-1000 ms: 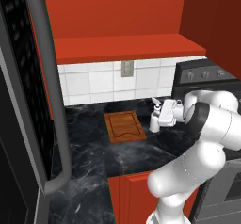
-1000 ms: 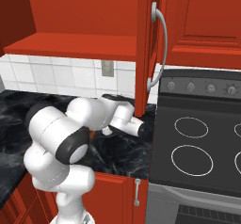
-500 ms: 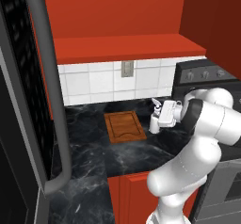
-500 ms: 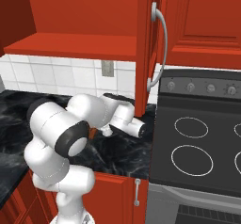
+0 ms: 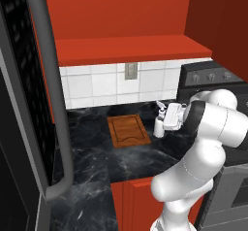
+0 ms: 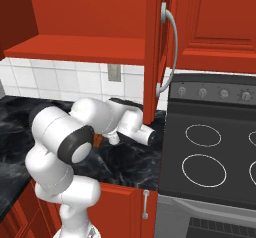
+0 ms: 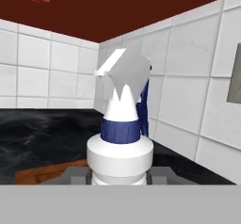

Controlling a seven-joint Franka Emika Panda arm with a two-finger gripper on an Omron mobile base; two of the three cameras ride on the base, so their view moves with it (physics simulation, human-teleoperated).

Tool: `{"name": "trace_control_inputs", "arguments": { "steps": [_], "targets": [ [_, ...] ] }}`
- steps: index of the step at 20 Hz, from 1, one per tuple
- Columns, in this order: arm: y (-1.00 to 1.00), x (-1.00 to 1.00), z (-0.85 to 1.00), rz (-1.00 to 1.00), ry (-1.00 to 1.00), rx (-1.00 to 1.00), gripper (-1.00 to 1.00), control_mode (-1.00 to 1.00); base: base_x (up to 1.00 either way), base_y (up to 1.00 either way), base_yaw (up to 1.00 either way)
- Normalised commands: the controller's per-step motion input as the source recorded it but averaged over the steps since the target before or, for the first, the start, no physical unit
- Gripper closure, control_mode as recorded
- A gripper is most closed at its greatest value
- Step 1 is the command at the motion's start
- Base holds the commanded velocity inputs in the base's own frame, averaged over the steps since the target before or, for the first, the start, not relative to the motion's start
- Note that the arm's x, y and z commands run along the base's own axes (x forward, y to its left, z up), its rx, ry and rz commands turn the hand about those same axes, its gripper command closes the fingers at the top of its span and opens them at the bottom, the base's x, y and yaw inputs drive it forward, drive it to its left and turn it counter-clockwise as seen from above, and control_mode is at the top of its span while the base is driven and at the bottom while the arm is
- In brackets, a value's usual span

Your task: Grab the spray bottle from the cabinet, then place it next to the cutting board for sanitizing. Then grab the dish brush from the countertop next to the sink and place it next to the cutting board.

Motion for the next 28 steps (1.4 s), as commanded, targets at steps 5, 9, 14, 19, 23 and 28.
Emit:
{"name": "trace_control_inputs", "arguments": {
  "steps": [5, 9, 14, 19, 23, 28],
  "targets": [
    [0.00, -0.02, 0.00, 0.00, 0.00, 0.00, -1.00, -1.00, 0.00, 0.00, 0.00],
    [0.00, 0.00, 0.00, 0.00, 0.00, 0.00, -1.00, -1.00, 0.00, 0.00, 0.00],
    [-0.01, -0.01, 0.03, 0.00, 0.00, 0.00, -1.00, -1.00, 0.00, 0.00, 0.00],
    [-0.15, -0.02, 0.09, 0.00, 0.00, 0.02, -1.00, -1.00, 0.00, 0.00, 0.00],
    [-0.28, -0.05, 0.09, 0.00, 0.00, 0.04, -1.00, -1.00, 0.00, 0.00, 0.00],
    [-0.21, -0.23, 0.03, -0.01, -0.01, 0.03, -1.00, -1.00, 0.00, 0.00, 0.00]
  ]
}}
